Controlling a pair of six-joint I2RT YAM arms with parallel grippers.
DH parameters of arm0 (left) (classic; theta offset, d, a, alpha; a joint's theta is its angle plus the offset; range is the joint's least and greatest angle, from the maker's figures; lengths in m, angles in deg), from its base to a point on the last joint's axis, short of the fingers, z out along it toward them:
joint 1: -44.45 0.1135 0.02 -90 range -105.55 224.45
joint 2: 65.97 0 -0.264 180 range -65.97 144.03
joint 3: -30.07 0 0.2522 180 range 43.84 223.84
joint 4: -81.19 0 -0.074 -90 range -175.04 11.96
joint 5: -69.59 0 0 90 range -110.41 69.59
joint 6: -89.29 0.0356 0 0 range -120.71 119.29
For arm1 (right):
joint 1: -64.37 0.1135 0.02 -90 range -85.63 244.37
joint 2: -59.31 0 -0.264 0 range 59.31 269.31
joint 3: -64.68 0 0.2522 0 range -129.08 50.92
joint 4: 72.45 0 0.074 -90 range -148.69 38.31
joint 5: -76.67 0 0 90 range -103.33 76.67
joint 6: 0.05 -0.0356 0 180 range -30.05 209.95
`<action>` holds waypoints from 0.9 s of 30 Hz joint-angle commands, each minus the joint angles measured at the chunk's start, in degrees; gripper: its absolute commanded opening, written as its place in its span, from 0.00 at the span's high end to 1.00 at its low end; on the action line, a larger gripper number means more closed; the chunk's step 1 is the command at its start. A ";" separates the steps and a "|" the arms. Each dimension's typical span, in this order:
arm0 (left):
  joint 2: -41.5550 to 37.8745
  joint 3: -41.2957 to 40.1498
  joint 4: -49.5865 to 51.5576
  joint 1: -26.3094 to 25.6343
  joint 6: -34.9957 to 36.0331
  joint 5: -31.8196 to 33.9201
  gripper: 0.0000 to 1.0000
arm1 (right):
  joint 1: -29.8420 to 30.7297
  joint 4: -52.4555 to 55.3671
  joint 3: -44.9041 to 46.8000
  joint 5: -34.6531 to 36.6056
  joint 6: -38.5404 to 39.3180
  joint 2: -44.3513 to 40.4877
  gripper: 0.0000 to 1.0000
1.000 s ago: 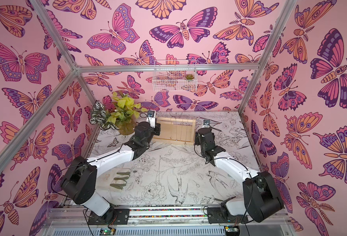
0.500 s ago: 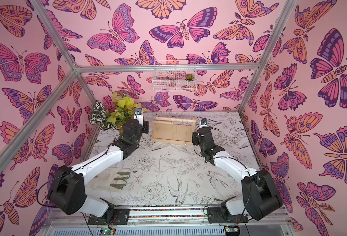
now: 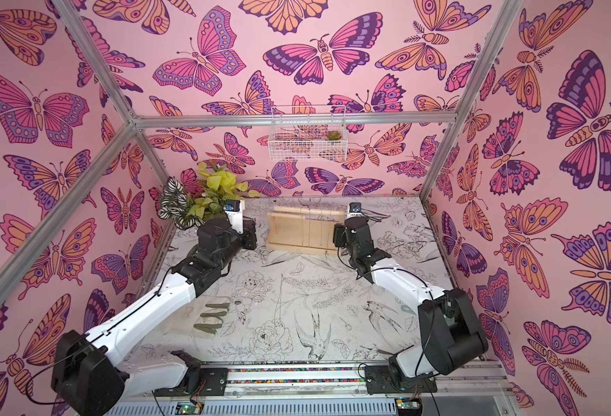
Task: Take the necklace off the jewelry display stand
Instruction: Pick up the stand at the center of the board, then place the necklace at the center of the board.
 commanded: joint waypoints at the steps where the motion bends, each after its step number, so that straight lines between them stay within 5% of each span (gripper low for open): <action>1: -2.59 -2.58 3.49 -1.16 -3.65 -6.83 1.00 | 0.93 0.73 -3.63 3.39 -0.23 2.27 0.34; 11: -8.80 -7.54 5.98 -4.14 -5.19 -8.88 1.00 | 5.03 2.65 -6.60 13.99 0.36 6.21 0.55; 15: -10.89 -9.31 6.30 -4.34 -5.37 -9.01 1.00 | 5.33 2.70 -6.23 14.28 -0.09 6.02 0.67; 27: -16.30 -12.69 9.23 -4.48 -6.86 -9.29 1.00 | 5.26 2.83 -6.29 12.72 3.09 5.88 0.80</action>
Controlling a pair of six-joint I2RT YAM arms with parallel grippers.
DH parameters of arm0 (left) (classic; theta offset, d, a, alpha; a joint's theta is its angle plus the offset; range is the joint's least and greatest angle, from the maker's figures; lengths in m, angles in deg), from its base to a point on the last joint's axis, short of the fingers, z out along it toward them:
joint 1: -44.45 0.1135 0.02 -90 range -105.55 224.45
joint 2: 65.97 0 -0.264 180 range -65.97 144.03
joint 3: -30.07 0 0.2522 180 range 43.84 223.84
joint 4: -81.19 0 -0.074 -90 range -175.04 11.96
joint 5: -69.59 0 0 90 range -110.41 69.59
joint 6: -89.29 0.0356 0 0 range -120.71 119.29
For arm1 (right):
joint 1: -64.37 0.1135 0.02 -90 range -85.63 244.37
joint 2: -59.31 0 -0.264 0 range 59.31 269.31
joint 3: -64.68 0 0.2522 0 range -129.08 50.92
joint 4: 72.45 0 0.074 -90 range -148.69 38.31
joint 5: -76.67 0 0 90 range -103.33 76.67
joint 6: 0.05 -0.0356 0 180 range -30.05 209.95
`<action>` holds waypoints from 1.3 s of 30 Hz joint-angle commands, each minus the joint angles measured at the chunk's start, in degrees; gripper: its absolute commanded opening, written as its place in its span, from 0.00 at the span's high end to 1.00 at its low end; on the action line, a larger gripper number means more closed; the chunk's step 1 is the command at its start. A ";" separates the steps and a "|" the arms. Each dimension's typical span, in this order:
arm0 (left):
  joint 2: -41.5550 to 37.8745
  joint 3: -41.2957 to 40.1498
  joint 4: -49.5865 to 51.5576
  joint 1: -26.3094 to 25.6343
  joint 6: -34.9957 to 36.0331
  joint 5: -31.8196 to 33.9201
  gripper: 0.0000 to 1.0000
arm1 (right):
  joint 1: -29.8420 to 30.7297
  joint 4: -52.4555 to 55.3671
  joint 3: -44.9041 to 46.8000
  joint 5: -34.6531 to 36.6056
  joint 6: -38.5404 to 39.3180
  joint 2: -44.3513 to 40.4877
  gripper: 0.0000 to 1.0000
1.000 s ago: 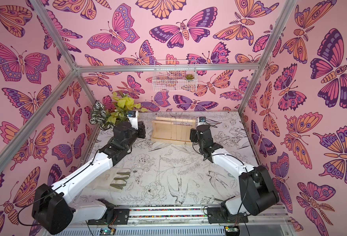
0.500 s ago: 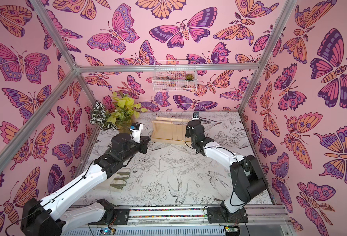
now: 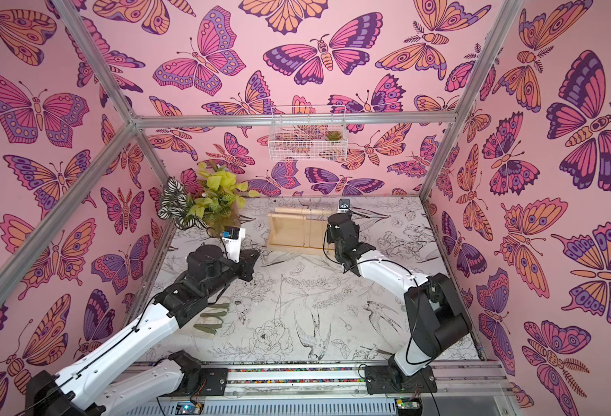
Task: Take the necklace off the jewelry display stand
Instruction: Place the necklace at the center of the board.
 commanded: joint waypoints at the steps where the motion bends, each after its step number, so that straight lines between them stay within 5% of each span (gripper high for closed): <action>1: -1.36 -2.01 1.76 -0.35 -1.65 -1.49 1.00 | 0.21 0.82 -0.27 -0.85 2.28 -0.33 0.82; 10: -2.20 -2.18 2.75 -0.80 -2.35 -4.40 1.00 | -1.05 2.20 0.30 -4.03 5.10 -3.39 0.89; 22: -0.32 -1.76 2.59 -2.09 -3.50 -5.67 1.00 | -6.34 7.18 1.48 -16.66 5.13 -7.99 0.87; 39: 4.43 -1.01 1.26 -14.17 -8.03 -2.29 1.00 | -6.31 5.93 1.29 -18.69 -0.42 -3.14 0.84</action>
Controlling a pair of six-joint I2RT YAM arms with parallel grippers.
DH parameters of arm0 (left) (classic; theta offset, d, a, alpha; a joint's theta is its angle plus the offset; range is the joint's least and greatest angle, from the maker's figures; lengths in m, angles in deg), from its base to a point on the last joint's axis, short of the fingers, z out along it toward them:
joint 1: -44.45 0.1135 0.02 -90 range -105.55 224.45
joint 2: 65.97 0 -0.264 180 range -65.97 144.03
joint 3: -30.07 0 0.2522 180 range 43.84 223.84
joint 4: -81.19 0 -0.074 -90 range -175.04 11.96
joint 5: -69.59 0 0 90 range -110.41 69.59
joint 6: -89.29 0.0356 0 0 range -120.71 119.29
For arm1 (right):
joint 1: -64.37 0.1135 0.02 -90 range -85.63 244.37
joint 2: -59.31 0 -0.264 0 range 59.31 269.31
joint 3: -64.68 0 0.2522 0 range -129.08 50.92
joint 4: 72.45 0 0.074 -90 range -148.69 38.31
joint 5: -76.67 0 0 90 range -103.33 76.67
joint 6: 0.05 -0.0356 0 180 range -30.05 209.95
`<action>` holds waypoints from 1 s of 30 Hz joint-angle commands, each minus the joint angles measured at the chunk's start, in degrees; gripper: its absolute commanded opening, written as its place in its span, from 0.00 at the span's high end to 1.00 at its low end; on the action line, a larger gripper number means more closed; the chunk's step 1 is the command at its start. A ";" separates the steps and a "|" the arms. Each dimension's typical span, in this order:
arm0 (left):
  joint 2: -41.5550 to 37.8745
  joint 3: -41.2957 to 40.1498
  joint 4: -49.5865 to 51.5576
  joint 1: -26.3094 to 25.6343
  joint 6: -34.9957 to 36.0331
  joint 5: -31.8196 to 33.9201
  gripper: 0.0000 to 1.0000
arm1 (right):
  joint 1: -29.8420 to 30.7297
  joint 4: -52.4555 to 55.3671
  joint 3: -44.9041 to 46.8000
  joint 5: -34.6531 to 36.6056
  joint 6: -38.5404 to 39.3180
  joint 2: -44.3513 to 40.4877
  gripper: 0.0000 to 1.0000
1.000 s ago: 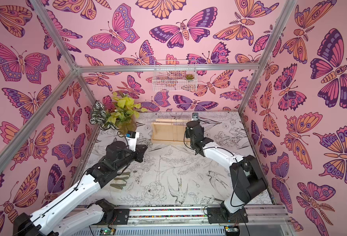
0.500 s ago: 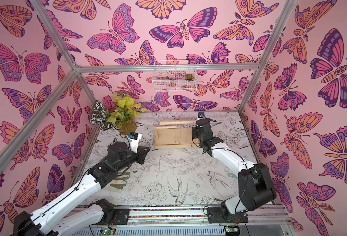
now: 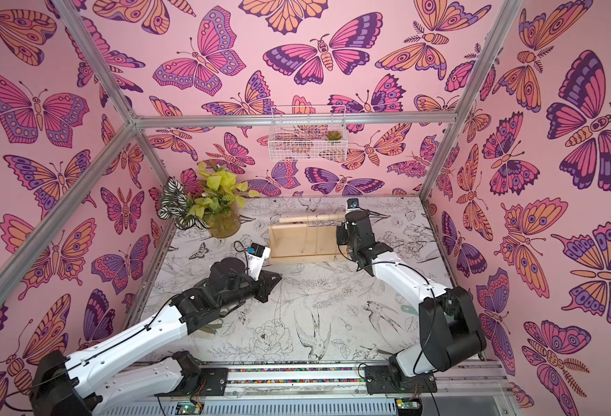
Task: Take the necklace off the jewelry display stand
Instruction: Place the necklace at the center of the board.
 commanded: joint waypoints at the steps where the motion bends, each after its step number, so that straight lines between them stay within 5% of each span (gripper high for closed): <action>1: 0.76 0.82 -0.71 -1.69 -1.02 1.65 1.00 | 0.13 0.84 -1.14 -2.71 -4.16 2.71 0.85; 13: 5.75 4.24 -0.94 -5.55 -2.13 1.23 1.00 | 0.24 -0.90 -2.40 -2.25 -6.04 6.11 0.85; 30: 3.16 1.73 -0.92 -11.05 -9.30 -1.27 1.00 | 0.21 -0.40 -2.00 -0.93 -4.91 5.67 0.84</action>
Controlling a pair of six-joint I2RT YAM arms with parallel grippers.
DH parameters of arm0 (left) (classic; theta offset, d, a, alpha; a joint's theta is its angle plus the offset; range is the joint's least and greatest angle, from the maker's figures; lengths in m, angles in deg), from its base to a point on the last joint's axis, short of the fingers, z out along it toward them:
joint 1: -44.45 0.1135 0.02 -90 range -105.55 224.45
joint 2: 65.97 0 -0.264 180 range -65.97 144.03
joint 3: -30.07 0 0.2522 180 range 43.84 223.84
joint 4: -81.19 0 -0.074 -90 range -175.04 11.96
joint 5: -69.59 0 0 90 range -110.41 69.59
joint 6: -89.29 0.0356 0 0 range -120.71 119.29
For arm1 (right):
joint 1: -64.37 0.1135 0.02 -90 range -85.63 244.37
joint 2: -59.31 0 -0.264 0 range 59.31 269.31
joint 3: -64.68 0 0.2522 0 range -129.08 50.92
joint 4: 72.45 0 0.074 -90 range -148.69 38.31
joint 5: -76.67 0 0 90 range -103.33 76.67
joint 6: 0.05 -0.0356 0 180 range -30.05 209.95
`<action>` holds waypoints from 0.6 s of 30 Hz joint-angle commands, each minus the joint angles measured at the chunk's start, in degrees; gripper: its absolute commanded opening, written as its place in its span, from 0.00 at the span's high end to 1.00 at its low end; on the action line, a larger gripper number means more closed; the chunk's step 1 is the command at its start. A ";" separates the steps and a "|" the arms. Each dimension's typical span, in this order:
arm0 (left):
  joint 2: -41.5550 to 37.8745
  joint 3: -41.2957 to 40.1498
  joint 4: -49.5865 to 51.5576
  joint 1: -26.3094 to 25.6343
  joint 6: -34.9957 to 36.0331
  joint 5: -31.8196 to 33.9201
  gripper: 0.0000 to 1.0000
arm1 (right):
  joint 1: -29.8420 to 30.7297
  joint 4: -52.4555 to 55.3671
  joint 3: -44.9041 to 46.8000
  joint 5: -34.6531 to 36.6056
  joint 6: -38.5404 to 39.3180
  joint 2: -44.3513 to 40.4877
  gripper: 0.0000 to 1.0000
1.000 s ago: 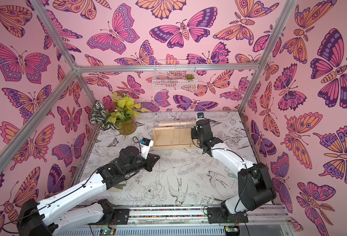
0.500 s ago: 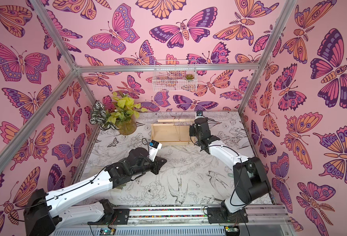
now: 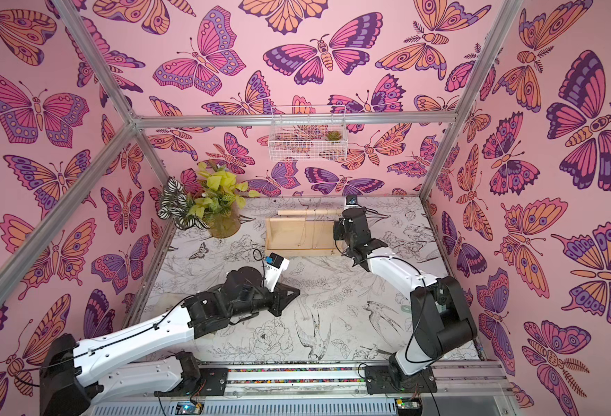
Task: Take the necklace off the jewelry display stand
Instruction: Place the necklace at the center of the board.
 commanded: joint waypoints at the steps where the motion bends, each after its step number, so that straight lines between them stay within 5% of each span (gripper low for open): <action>1: 0.27 -1.51 -0.73 -0.19 -1.24 1.16 1.00 | 0.14 3.57 0.16 -1.24 -2.54 1.57 0.84; 18: 20.54 1.60 -4.62 6.43 6.37 1.14 1.00 | 0.18 3.48 0.51 -1.33 -2.19 2.20 0.84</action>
